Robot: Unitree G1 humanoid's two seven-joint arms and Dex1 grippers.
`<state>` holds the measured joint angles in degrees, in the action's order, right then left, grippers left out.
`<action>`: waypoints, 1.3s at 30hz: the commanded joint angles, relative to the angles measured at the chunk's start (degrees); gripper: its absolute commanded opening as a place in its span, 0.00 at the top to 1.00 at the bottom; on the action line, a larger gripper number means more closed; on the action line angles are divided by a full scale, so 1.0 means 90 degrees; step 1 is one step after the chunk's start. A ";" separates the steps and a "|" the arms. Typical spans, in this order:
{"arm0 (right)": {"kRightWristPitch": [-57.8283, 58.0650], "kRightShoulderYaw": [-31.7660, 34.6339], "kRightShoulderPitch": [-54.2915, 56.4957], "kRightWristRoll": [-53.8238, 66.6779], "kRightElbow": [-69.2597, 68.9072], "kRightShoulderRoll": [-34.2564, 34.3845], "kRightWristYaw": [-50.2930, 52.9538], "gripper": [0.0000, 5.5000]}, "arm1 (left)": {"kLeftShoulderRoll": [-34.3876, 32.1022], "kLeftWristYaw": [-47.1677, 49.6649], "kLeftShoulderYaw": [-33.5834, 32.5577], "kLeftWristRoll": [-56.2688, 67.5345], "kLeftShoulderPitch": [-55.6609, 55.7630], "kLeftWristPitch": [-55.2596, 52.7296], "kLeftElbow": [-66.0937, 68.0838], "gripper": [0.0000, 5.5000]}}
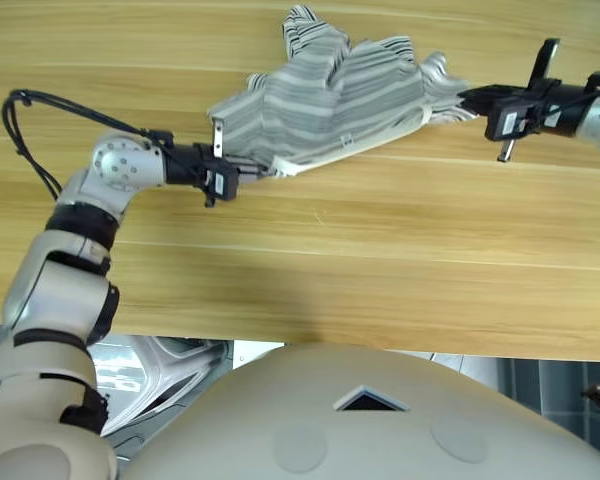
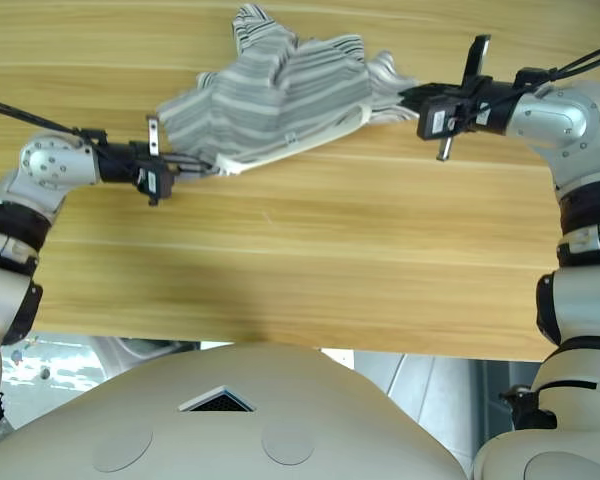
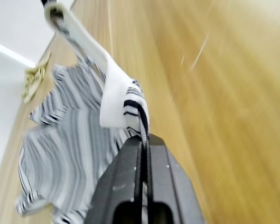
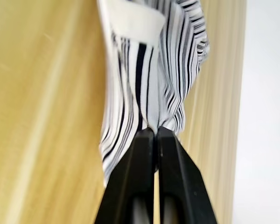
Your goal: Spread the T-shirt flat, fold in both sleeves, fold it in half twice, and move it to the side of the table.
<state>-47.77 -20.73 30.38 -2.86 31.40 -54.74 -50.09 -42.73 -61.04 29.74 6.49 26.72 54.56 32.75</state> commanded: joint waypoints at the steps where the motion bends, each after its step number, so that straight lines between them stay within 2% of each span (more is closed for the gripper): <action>1: 0.0432 0.0113 -0.0798 0.1271 -0.1505 -0.0374 -0.0976 0.99 | -0.0634 -0.0592 -0.0410 0.0537 -0.0215 -0.0621 -0.0847 1.00; 5: 0.0771 0.0357 -0.1632 0.2655 -0.2837 -0.0674 -0.1771 0.99 | -0.0931 -0.1187 -0.0654 0.1176 -0.0589 -0.1017 -0.1529 1.00; 7: 0.0839 0.0789 -0.2292 0.3858 -0.3973 -0.1014 -0.2137 0.99 | -0.1336 -0.1710 -0.0997 0.2549 -0.1022 -0.1541 -0.2779 1.00; 9: 0.0911 0.1627 -0.2966 0.5247 -0.5102 -0.1279 -0.2489 0.99 | -0.1756 -0.2142 -0.1589 0.3864 -0.1439 -0.1968 -0.3954 1.00; 12: 0.1193 0.3267 -0.3735 0.6738 -0.6289 -0.1275 -0.2954 0.99 | -0.2170 -0.2864 -0.3339 0.6150 -0.2326 -0.2659 -0.5822 1.00; 15: 0.1462 0.4251 -0.3942 0.7175 -0.6606 -0.1006 -0.3209 0.99 | -0.2059 -0.3214 -0.4827 0.7316 -0.2855 -0.3220 -0.6920 1.00; 18: 0.1823 0.4248 -0.3439 0.6746 -0.6055 -0.0745 -0.3143 0.99 | -0.1844 -0.3284 -0.5106 0.6869 -0.2442 -0.3529 -0.6468 1.00; 21: 0.2306 0.3572 -0.1874 0.4864 -0.4491 -0.0282 -0.2104 0.99 | -0.1260 -0.2574 -0.4245 0.4724 -0.0845 -0.3578 -0.4870 1.00; 24: 0.2636 0.3385 -0.0848 0.4285 -0.3686 -0.0040 -0.1830 0.99 | -0.1124 -0.2792 -0.3764 0.3486 0.0923 -0.3649 -0.3080 1.00; 27: 0.2734 0.2354 0.1566 0.1666 -0.1396 0.0485 -0.0598 0.99 | -0.0637 -0.2874 -0.2879 0.1921 0.3299 -0.3778 -0.0704 1.00; 29: 0.2872 0.1580 0.3498 -0.0277 0.0631 0.0768 0.1157 0.99 | -0.0288 -0.1870 -0.2303 0.0464 0.5121 -0.3660 0.1475 1.00; 30: 0.3120 0.1167 0.4432 -0.1181 0.1570 0.0844 0.2376 0.99 | -0.0145 -0.0767 -0.2027 -0.0266 0.5997 -0.3762 0.2408 1.00; 31: 0.3409 0.0890 0.5284 -0.1828 0.2295 0.0869 0.3545 0.99 | -0.0038 0.0757 -0.1712 -0.1028 0.6813 -0.3912 0.3113 1.00; 32: 0.3794 0.0920 0.6194 -0.2048 0.2858 0.0854 0.4637 0.99 | 0.0048 0.2686 -0.1414 -0.1756 0.7734 -0.4265 0.3662 1.00; 34: 0.3948 0.1195 0.7478 -0.2428 0.3168 0.0536 0.6640 0.99 | 0.0084 0.5516 -0.1442 -0.2336 0.9311 -0.4600 0.4188 1.00; 36: 0.3536 0.1417 0.7841 -0.2798 0.2824 0.0186 0.7811 0.99 | -0.0125 0.7122 -0.1778 -0.2437 1.0272 -0.4426 0.4225 1.00; 37: 0.3297 0.1460 0.7753 -0.2886 0.2649 0.0104 0.7900 0.99 | -0.0248 0.7589 -0.1929 -0.2464 1.0472 -0.4166 0.4166 1.00; 39: 0.2749 0.1200 0.6656 -0.2979 0.2544 0.0239 0.7342 0.99 | -0.0414 0.8039 -0.1778 -0.2968 0.9732 -0.3392 0.3885 1.00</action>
<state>-19.23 -11.97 72.54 -17.97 46.10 -43.52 -11.29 -36.94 -33.75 15.09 -5.15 86.04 18.70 57.51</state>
